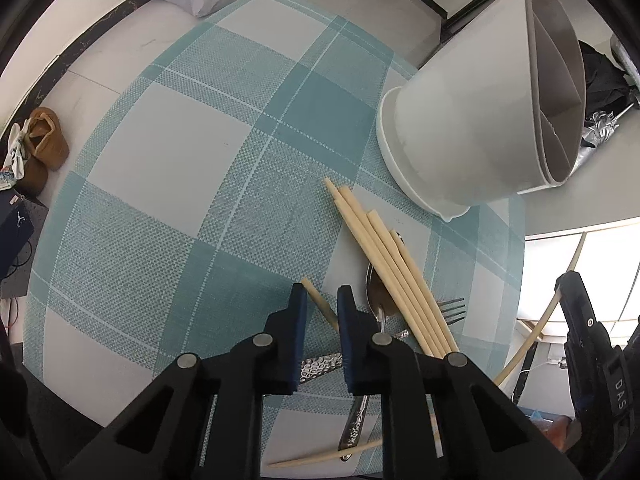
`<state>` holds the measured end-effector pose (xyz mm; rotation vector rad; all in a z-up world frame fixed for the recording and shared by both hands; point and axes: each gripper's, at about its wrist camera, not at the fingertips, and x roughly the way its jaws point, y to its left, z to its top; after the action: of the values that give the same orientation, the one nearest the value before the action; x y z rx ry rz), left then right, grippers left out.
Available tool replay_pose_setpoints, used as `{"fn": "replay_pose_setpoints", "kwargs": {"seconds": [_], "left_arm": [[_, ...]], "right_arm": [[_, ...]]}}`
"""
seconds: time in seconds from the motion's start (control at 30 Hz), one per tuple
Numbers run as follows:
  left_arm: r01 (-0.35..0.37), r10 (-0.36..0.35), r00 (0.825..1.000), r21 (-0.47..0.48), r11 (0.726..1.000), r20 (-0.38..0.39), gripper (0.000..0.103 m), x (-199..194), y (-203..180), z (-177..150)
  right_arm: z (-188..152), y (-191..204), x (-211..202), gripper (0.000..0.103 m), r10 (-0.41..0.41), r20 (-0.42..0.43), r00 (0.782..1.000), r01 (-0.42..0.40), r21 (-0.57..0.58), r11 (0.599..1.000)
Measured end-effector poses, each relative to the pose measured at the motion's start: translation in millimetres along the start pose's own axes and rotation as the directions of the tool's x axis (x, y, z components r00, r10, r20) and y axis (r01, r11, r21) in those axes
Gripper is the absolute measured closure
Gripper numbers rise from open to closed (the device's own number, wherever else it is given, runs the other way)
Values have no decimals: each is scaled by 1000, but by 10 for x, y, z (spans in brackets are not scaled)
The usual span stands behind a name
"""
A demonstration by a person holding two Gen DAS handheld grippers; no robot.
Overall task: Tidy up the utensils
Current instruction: 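Lift one chopstick with the right gripper while the left gripper pinches another, then raise both held chopsticks over the caddy and open both grippers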
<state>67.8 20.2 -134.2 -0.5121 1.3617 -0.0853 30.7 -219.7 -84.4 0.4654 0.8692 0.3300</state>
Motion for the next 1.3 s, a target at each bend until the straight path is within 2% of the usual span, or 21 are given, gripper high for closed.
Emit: {"fn": "replay_pose_setpoints", "kwargs": {"seconds": [0.13, 0.33, 0.47, 0.63, 0.8, 0.97, 1.3], "left_arm": [[8, -8, 1000, -7, 1000, 10, 100, 2, -34, 20], [30, -32, 997, 24, 999, 77, 102, -79, -144, 71], [56, -61, 990, 40, 998, 124, 102, -215, -199, 122], [50, -68, 979, 97, 994, 191, 102, -461, -301, 128], [35, -68, 966, 136, 990, 250, 102, -669, -332, 107], [52, -88, 959, 137, 989, 268, 102, -766, -320, 82], [73, -166, 911, 248, 966, 378, 102, -1222, -575, -6]], "right_arm": [[-34, 80, -16, 99, -24, 24, 999, 25, -43, 999], [-111, 158, -26, 99, -50, 64, 997, 54, -56, 997], [-148, 195, -128, 99, -48, 111, 993, 54, -48, 997], [-162, 198, -272, 99, -34, 142, 989, 40, -34, 999], [-183, 161, -326, 99, -42, 149, 988, 46, -24, 999], [-179, 112, -340, 99, -43, 152, 987, 44, -5, 999], [-145, 175, -550, 99, -22, 225, 974, 28, -24, 999]]}}
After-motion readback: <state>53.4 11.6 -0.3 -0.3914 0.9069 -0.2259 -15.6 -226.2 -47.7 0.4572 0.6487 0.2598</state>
